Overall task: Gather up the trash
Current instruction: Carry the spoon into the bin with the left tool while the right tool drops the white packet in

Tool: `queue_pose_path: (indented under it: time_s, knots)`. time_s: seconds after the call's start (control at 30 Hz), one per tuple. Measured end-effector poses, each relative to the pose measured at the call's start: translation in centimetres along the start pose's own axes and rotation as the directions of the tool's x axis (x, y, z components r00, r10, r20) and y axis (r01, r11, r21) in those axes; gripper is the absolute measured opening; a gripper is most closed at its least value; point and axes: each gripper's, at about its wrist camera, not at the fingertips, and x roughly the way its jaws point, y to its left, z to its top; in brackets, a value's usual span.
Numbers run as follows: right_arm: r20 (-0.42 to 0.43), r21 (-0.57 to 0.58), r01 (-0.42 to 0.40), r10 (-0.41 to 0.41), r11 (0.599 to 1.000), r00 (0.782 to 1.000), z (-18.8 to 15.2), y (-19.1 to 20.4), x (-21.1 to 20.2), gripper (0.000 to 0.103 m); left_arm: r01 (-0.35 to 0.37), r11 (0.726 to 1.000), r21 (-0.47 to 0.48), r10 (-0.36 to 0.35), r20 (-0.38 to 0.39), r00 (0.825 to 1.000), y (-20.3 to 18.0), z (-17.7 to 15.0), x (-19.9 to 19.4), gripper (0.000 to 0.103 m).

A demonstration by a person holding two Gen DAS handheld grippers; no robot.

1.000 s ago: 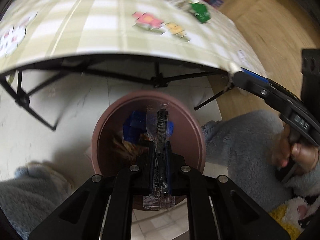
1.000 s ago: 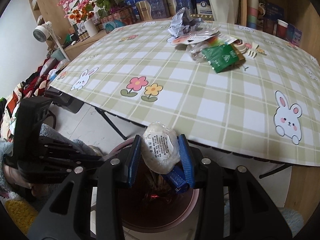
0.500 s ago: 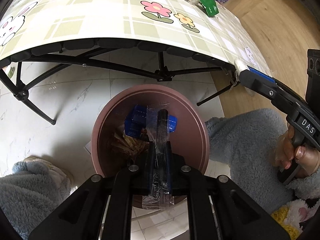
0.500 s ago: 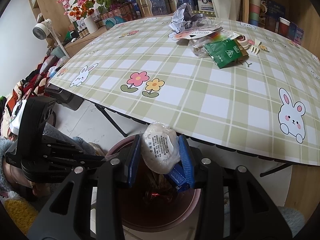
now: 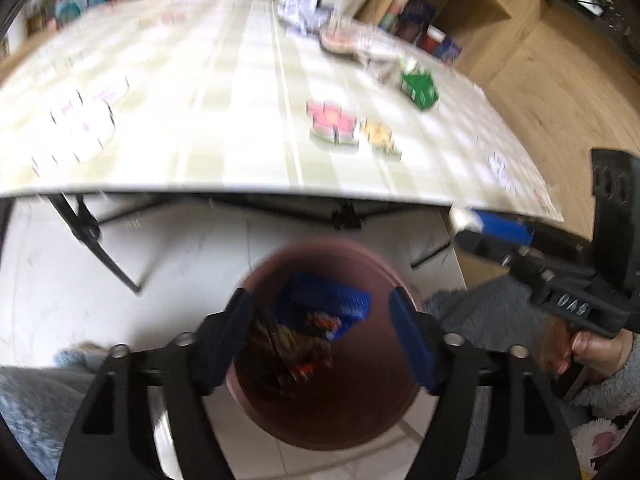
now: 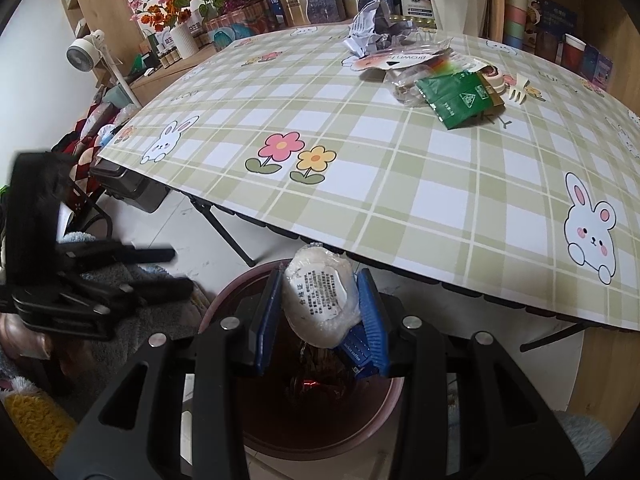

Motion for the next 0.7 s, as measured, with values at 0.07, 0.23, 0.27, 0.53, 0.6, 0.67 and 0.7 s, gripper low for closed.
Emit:
queue_pose_path:
  time_s: [0.07,0.23,0.27,0.53,0.6,0.67,0.7]
  knots:
    - [-0.01,-0.006,-0.002,0.002,1.0,1.0,-0.1,0.2,0.2,0.04,-0.018,1.0,0.022,0.017,0.07,0.997,-0.4,0.3,-1.4,0.083]
    - [-0.037,-0.021,-0.01,0.01,1.0,0.999,-0.2,0.8,1.0,0.04,-0.095,0.992,0.082,0.077,0.197,0.977,-1.1,1.2,-4.2,0.094]
    - [-0.045,-0.025,-0.014,0.012,1.0,0.999,-0.2,1.0,1.2,0.04,-0.118,0.989,0.091,0.096,0.218,0.971,-1.2,1.3,-4.5,0.094]
    - [-0.097,-0.07,-0.026,0.019,0.997,0.995,-0.3,2.6,2.9,0.04,-0.204,0.976,0.072,0.176,0.285,0.942,0.1,1.2,-5.9,0.097]
    - [-0.105,-0.075,-0.026,0.018,0.997,0.994,-0.4,2.8,3.2,0.04,-0.202,0.978,0.041,0.181,0.294,0.939,0.8,1.2,-6.2,0.097]
    - [-0.116,-0.081,-0.025,0.016,0.996,0.993,-0.4,3.1,3.4,0.04,-0.209,0.978,0.016,0.195,0.294,0.935,1.5,1.2,-6.3,0.097]
    - [-0.118,-0.083,-0.025,0.015,0.996,0.993,-0.4,3.2,3.5,0.041,-0.212,0.977,0.005,0.201,0.293,0.935,1.8,1.3,-6.2,0.097]
